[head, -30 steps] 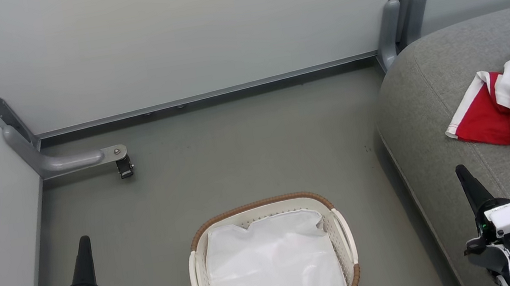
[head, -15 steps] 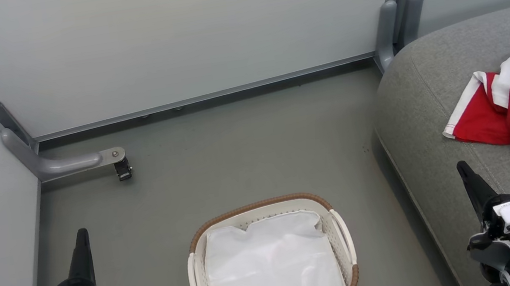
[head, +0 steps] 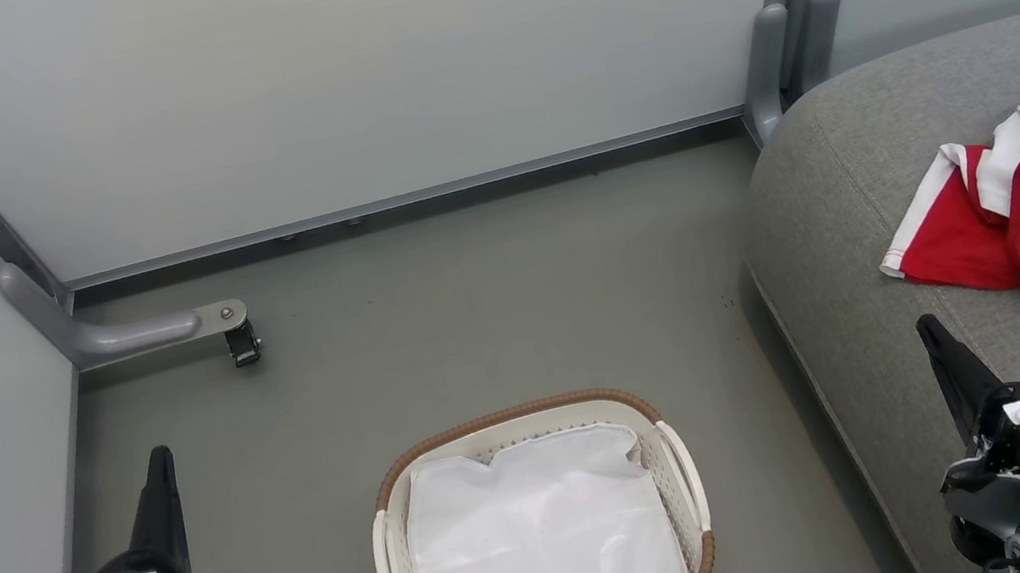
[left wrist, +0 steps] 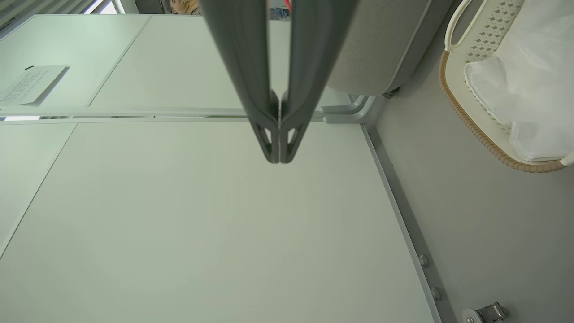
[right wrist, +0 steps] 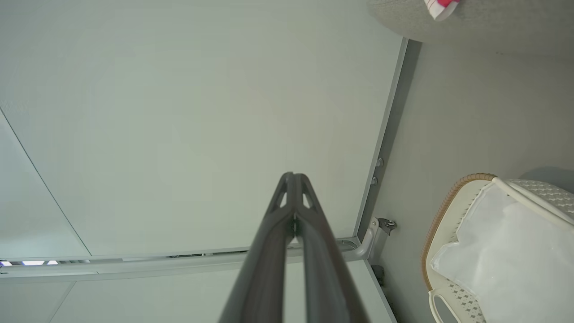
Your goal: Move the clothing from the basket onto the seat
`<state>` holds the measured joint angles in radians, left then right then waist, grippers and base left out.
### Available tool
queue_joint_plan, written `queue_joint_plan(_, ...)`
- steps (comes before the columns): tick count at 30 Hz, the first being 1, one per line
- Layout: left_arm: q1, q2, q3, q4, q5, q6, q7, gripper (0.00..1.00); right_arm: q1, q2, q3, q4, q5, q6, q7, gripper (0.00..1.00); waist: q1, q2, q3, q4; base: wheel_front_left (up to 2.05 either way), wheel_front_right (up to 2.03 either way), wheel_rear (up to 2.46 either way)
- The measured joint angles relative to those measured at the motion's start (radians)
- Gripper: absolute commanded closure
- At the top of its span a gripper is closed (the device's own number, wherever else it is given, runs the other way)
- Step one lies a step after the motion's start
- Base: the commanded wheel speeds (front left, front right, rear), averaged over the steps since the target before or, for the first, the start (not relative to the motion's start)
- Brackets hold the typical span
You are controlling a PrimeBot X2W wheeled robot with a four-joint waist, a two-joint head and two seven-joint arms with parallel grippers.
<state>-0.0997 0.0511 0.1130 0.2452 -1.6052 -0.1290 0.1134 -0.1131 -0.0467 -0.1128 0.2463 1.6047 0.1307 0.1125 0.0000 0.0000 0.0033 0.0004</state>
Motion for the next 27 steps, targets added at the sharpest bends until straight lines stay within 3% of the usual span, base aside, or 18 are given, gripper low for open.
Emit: queue_joint_plan(27, -0.004, -0.001, 0.001, -0.002, -0.006, 0.000, 0.001, 1.00, 0.000, 0.000, -0.001, -0.002, 0.006, 0.000, 0.003, 1.00, 0.0000, 0.0000, 0.000, 0.000, 0.00, 0.00, 0.00)
